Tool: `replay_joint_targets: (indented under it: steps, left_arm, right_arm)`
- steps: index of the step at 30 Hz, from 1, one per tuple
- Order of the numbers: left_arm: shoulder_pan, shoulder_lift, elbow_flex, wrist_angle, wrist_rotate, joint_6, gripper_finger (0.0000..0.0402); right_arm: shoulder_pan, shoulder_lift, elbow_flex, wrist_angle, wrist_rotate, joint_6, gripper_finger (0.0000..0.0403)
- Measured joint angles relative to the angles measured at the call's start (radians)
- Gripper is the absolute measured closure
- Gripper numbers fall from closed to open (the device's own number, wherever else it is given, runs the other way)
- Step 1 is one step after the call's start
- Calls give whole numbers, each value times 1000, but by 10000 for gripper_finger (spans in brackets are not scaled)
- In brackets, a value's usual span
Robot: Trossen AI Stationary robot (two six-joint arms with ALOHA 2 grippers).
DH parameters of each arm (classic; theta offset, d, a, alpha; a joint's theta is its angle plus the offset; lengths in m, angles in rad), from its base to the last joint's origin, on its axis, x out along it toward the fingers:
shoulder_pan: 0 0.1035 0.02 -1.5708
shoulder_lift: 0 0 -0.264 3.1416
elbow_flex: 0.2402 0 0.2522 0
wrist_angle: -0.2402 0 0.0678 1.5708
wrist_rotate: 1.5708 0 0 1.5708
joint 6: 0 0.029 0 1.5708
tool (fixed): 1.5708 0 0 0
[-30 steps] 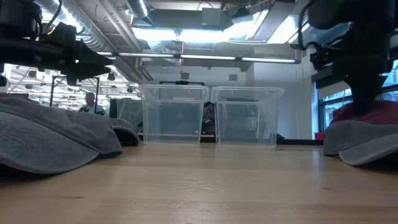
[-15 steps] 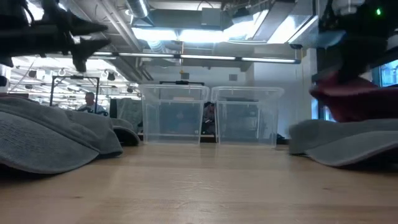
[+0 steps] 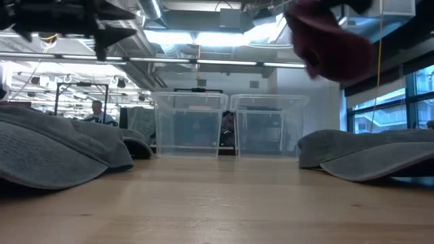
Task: Pick & Place hat
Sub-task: Put the red cap into the right transparent bin
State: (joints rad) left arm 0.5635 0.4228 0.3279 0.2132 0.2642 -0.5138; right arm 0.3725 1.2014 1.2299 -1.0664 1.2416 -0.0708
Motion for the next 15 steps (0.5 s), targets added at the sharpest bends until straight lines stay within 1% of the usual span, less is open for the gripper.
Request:
replay_joint_targets:
  steps: [2,3,4,6,8,11,15]
  left_arm:
    - [-7,109,56,0,0,24,233]
    - [-16,159,83,-1,1,55,233]
    - [-28,213,112,7,2,93,233]
    - [-62,311,163,49,5,151,233]
    - [-104,407,218,114,10,186,233]
    - [-167,535,305,182,28,215,233]
    - [-241,667,416,185,27,282,233]
  right_arm:
    - [-6,16,-15,206,30,-236,402]
    - [-10,29,-21,295,30,-325,402]
    - [-15,43,-23,370,29,-395,402]
    - [-26,69,-23,469,18,-486,402]
    - [-40,93,-23,523,2,-524,402]
    - [-61,137,-23,567,-35,-536,402]
    - [-83,189,-24,620,-39,-546,402]
